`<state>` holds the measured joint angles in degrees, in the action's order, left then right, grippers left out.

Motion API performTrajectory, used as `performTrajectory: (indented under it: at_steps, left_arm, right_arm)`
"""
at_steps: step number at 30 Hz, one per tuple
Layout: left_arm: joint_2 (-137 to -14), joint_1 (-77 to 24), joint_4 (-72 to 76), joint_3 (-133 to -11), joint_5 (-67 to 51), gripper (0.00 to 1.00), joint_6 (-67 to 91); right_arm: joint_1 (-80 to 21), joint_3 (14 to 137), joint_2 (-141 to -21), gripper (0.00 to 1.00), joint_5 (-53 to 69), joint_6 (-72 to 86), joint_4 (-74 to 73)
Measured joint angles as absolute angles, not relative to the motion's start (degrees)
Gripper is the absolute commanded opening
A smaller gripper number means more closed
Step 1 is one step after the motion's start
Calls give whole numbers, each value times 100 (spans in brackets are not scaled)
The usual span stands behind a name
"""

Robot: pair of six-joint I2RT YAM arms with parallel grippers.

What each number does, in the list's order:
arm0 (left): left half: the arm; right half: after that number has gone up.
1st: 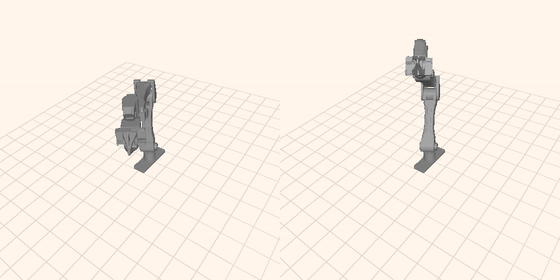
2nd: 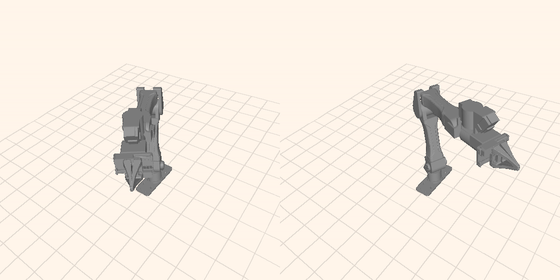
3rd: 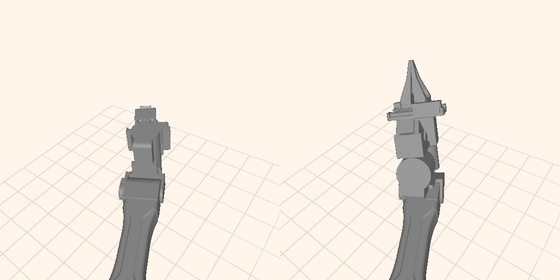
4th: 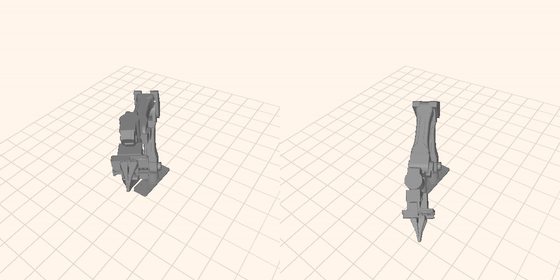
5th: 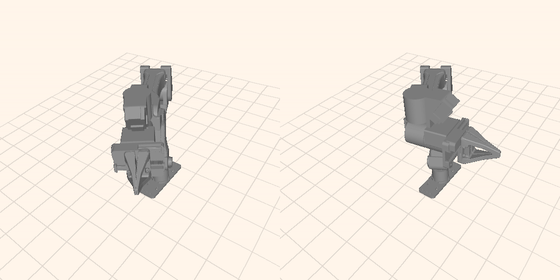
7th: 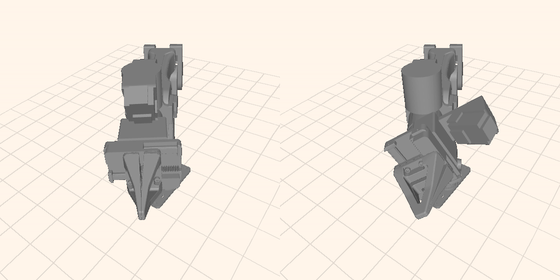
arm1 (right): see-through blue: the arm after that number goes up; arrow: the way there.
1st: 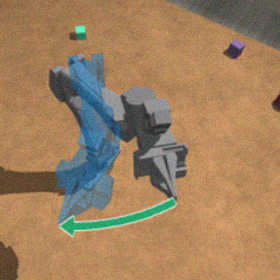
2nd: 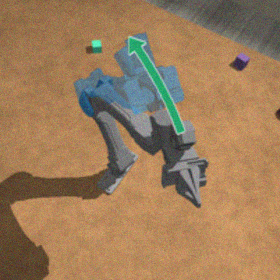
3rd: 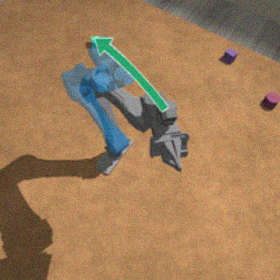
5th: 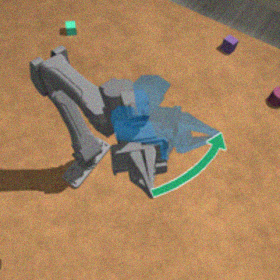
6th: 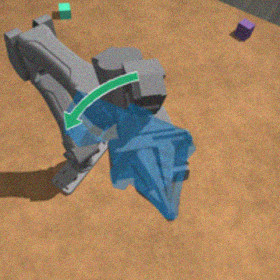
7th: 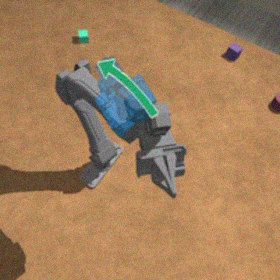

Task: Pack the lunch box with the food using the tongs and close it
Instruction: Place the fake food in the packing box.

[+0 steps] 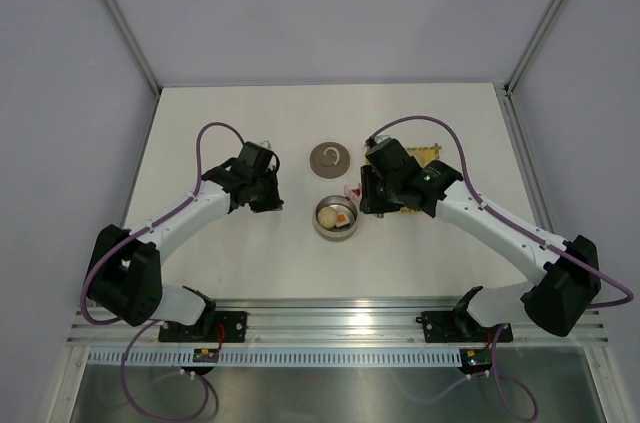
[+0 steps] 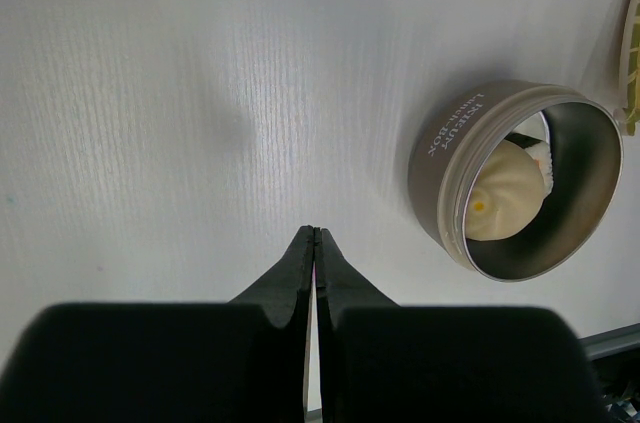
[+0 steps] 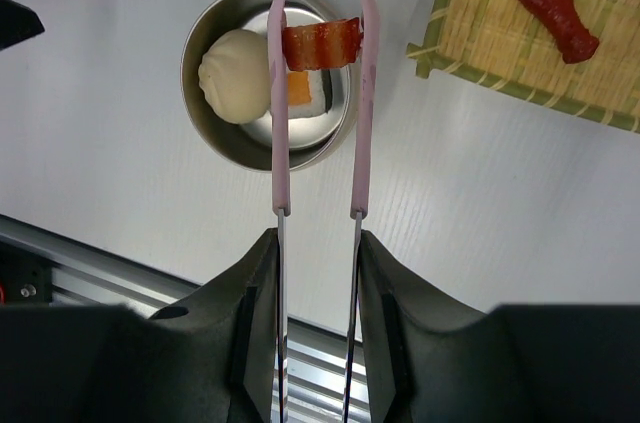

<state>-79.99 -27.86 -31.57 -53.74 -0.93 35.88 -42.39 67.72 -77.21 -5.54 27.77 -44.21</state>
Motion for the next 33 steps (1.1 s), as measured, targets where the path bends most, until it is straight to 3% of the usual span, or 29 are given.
performTrajectory:
  at_steps: [18,26,33]
  left_arm:
    - [-7999,-2786,-3155,-5371,-95,0,3588]
    - [-7999,-2786,-3155,-5374,-95,0,3588]
    - [-7999,-2786,-3155,-5371,-97,0,3588]
  right_arm:
    - [-4576,6593,-8018,15,-548,2941,-4480]
    - [-4609,6600,-8141,34,-550,2939,-4466]
    - [-4659,6648,-8152,37,-548,2939,-4469]
